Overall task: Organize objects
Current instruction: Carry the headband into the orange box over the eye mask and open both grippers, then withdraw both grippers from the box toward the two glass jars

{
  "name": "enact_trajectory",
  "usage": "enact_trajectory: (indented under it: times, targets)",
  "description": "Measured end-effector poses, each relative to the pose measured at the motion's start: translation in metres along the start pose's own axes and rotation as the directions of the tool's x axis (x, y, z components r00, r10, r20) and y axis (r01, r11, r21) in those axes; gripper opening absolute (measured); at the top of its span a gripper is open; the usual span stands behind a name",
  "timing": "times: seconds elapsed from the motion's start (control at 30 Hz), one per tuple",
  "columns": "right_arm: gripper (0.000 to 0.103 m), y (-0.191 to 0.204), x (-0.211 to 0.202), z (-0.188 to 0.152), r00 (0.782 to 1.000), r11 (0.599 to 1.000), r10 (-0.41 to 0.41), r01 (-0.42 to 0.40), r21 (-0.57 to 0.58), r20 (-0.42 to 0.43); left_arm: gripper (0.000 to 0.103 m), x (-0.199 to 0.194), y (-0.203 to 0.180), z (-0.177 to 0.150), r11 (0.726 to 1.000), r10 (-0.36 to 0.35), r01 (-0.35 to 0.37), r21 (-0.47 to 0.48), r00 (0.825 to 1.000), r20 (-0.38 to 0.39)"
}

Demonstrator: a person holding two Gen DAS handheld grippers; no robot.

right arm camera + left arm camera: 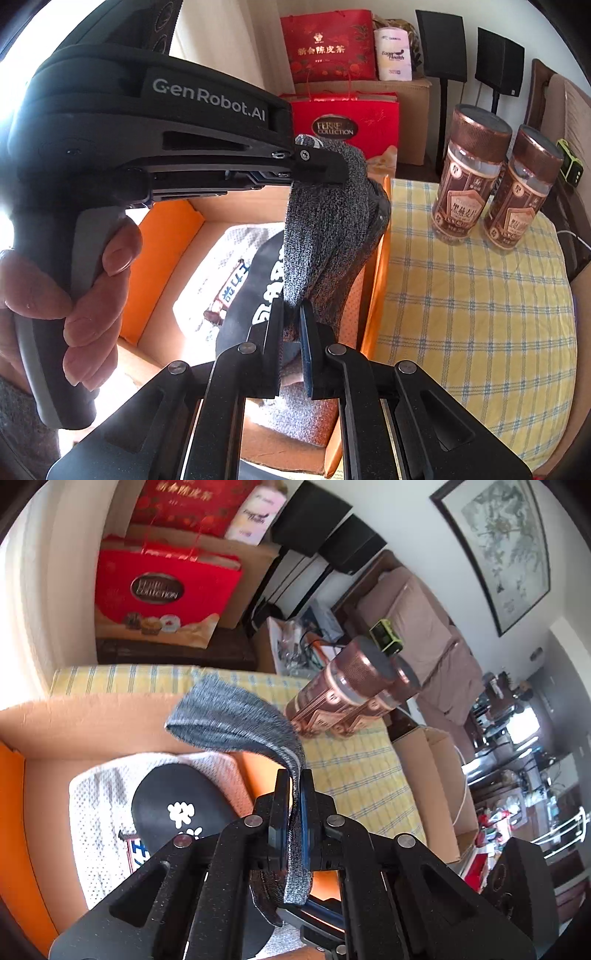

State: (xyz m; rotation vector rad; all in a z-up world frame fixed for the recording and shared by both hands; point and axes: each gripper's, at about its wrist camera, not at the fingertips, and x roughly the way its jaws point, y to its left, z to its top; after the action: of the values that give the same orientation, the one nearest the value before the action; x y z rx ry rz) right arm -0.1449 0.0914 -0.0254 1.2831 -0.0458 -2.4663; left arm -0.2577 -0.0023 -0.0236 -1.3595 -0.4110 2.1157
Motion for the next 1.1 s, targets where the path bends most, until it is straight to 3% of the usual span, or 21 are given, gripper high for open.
enact_trajectory:
  times: [0.3, 0.5, 0.57, 0.67, 0.8, 0.87, 1.1]
  targets:
    - [0.007, 0.018, 0.005, -0.026, 0.996, 0.996, 0.007, -0.015, -0.086, -0.085, 0.005, 0.015, 0.044, -0.042, 0.994, 0.03, -0.043, -0.101, 0.992, -0.123]
    - [0.007, 0.029, -0.011, -0.033, 0.996, 0.993, 0.016, -0.026, -0.117, -0.084, 0.005, 0.011, 0.056, -0.054, 0.989, 0.032, -0.05, -0.137, 0.991, -0.129]
    - [0.011, 0.03, -0.016, -0.031, 0.998, 0.993, 0.001, -0.009, -0.12, -0.068, 0.005, 0.011, 0.059, -0.053, 0.987, 0.04, -0.06, -0.147, 0.99, -0.133]
    - [0.028, 0.023, -0.023, -0.028, 0.999, 0.996, -0.002, -0.003, -0.086, -0.054, 0.015, 0.011, 0.06, -0.053, 0.985, 0.042, -0.064, -0.159, 0.989, -0.141]
    - [0.028, 0.01, -0.033, -0.025, 0.999, 0.998, -0.012, 0.01, -0.058, -0.03, 0.057, 0.001, 0.061, -0.052, 0.978, 0.004, -0.026, -0.209, 0.994, -0.106]
    - [0.028, 0.006, -0.037, -0.025, 1.0, 0.999, -0.021, 0.02, -0.049, -0.023, 0.057, -0.007, 0.058, -0.052, 0.977, -0.004, -0.014, -0.212, 0.997, -0.081]
    - [0.034, -0.013, -0.049, -0.023, 0.999, 0.999, -0.042, 0.042, -0.014, 0.008, 0.06, -0.013, 0.033, -0.054, 0.989, 0.056, -0.068, -0.128, 0.994, -0.091]
